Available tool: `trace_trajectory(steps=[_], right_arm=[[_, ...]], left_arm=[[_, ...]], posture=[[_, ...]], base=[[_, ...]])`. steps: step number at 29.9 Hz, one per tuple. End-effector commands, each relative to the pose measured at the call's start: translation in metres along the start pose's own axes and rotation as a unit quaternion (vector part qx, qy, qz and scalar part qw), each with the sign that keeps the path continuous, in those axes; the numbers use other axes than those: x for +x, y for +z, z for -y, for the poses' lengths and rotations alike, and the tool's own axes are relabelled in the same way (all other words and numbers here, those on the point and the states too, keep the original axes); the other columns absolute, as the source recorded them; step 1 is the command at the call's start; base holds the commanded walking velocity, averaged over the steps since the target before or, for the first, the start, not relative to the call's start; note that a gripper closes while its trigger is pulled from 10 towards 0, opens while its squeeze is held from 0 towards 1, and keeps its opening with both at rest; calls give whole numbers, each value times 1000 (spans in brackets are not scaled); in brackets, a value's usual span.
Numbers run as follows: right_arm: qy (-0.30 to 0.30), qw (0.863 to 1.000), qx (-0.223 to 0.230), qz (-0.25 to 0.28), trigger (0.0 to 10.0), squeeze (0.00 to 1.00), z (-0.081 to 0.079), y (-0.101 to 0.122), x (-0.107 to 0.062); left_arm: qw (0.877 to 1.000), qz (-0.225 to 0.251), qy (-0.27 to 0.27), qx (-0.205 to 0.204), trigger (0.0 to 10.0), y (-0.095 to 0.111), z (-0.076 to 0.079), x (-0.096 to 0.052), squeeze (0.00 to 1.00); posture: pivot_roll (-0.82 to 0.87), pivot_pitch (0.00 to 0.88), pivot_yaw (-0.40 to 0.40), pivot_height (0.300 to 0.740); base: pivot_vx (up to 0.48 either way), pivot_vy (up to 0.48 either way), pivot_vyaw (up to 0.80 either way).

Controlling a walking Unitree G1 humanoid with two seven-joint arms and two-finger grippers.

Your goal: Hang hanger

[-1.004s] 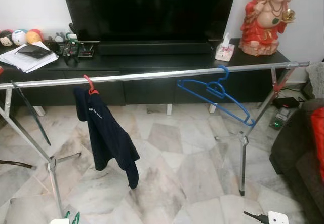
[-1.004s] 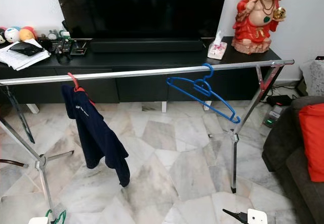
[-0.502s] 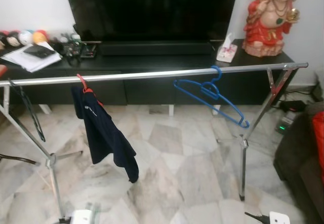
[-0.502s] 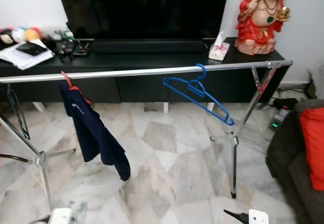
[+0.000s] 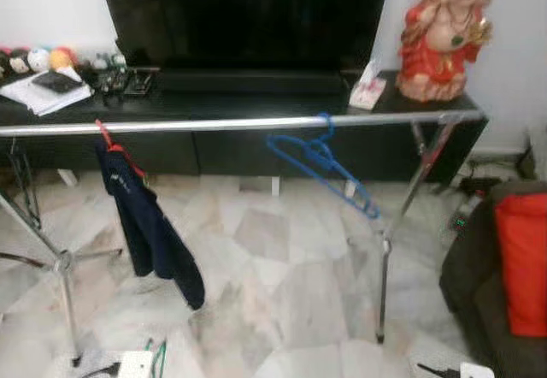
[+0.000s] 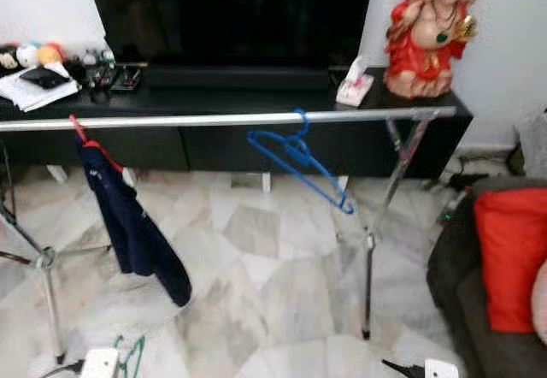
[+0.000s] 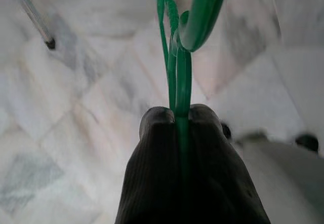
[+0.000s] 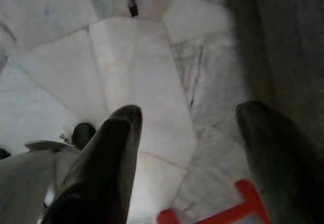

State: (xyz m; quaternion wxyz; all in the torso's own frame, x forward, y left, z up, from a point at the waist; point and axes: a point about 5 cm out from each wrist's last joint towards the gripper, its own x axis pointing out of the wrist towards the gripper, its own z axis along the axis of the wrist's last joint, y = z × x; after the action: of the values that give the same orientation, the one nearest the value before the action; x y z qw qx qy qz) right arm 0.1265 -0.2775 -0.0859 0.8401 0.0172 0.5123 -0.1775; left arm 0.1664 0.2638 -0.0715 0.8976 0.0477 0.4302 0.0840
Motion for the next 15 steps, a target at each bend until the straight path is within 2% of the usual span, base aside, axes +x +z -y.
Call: trace_trajectory(steps=[1, 4, 5, 6, 7, 8, 10, 11, 12, 14, 15], right_arm=[[-4, 1000, 4, -1, 10000, 0, 3, 0, 0], [-4, 1000, 3, 0, 10000, 0, 3, 1, 0], [-5, 1000, 5, 3, 10000, 0, 4, 1, 0], [-5, 1000, 4, 3, 10000, 0, 4, 2, 0], [-5, 1000, 4, 3, 10000, 0, 4, 2, 0], [-4, 1000, 1, 3, 10000, 0, 4, 2, 0], [-4, 1000, -1, 3, 10000, 0, 5, 3, 0], [-4, 1000, -1, 3, 10000, 0, 5, 3, 0], [-4, 1000, -3, 3, 10000, 0, 4, 3, 0], [-3, 1000, -3, 4, 10000, 0, 4, 4, 0], [-2, 1000, -4, 5, 10000, 0, 4, 4, 0]], left_arm=[[1000, 17, 5, -11, 10000, 6, -9, 0, 0], [999, 43, 7, -7, 10000, 18, -15, 1, 0], [998, 70, 1, 3, 10000, 32, -11, 3, 0], [996, 89, -5, 10, 10000, 44, -1, 6, 0], [996, 89, -5, 10, 10000, 44, -1, 6, 0], [992, 121, -17, 20, 10000, 66, 15, 9, 0], [984, 171, -31, 31, 10000, 94, 29, 10, 0], [984, 171, -31, 31, 10000, 94, 29, 10, 0], [975, 212, -42, 42, 10000, 115, 37, 8, 0], [974, 219, -43, 44, 10000, 118, 39, 8, 0], [965, 252, -52, 43, 10000, 131, 42, 4, 0]], posture=[[-10, 0, -23, 740], [-10, 0, -25, 740], [-6, 0, -28, 740], [-2, 0, -31, 740], [-2, 0, -31, 740], [3, 0, -35, 740], [4, 0, -36, 740], [4, 0, -36, 740], [3, 0, -36, 740], [3, 0, -36, 740], [2, 0, -35, 740]], base=[[0, 0, 0], [0, 0, 0], [0, 0, 0], [0, 0, 0], [0, 0, 0], [0, 0, 0], [0, 0, 0], [0, 0, 0], [0, 0, 0], [0, 0, 0], [0, 0, 0]])
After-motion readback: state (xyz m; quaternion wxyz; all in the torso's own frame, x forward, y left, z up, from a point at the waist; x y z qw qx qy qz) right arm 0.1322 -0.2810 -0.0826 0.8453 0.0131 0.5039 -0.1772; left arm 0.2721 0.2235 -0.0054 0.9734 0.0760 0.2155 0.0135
